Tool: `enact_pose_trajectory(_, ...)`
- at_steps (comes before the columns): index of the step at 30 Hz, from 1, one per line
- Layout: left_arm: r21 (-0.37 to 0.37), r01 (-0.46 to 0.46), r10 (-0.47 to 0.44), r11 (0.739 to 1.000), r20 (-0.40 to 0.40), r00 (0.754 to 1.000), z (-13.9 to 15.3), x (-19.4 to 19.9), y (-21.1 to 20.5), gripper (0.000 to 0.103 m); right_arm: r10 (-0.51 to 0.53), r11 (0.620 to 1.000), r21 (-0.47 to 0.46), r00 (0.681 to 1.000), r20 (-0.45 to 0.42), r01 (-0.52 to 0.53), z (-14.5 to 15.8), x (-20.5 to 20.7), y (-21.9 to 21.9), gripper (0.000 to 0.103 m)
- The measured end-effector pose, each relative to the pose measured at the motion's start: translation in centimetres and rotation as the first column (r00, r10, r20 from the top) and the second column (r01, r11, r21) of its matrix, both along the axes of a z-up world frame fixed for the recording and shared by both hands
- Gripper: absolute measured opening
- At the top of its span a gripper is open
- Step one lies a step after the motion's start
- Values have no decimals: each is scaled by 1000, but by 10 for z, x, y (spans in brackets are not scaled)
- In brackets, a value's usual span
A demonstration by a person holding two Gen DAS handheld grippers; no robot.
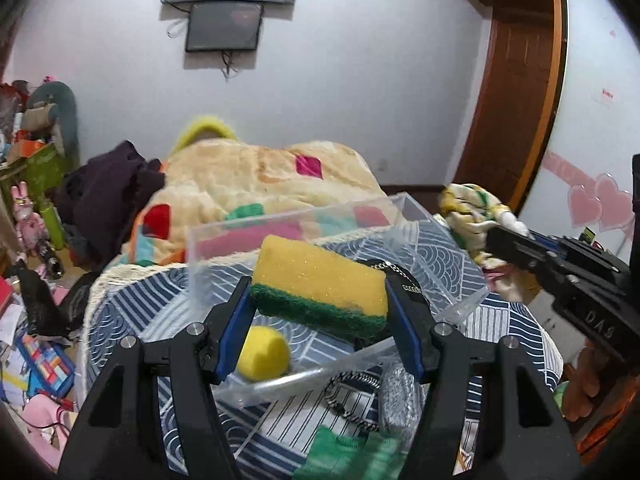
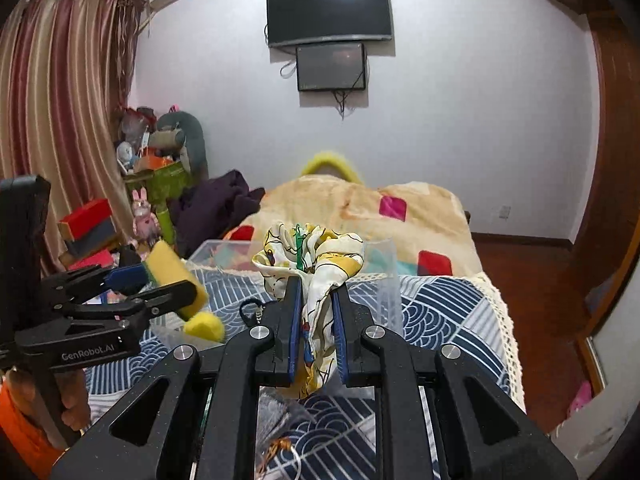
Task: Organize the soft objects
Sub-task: 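Drop the sponge into the box with the left tool while the right places the floral scrunchie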
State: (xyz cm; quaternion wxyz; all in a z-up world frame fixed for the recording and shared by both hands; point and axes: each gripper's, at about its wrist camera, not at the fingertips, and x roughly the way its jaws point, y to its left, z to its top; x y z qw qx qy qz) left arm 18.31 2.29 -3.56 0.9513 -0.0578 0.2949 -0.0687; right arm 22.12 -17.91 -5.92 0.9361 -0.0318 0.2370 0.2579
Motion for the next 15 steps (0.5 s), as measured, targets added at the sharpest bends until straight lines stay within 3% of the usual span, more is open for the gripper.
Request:
enact_pose_trajectory(8,96,33,-26,995,-73,997,-22,32,-22,63,7,998,-59,996,-91,-12,-20,31,17,13)
enact_pose_trajectory(15,104,34,-20,994,-136,990,-39,49,-26,66,8,995,-99,984,-176,-25,-37,46,21,13)
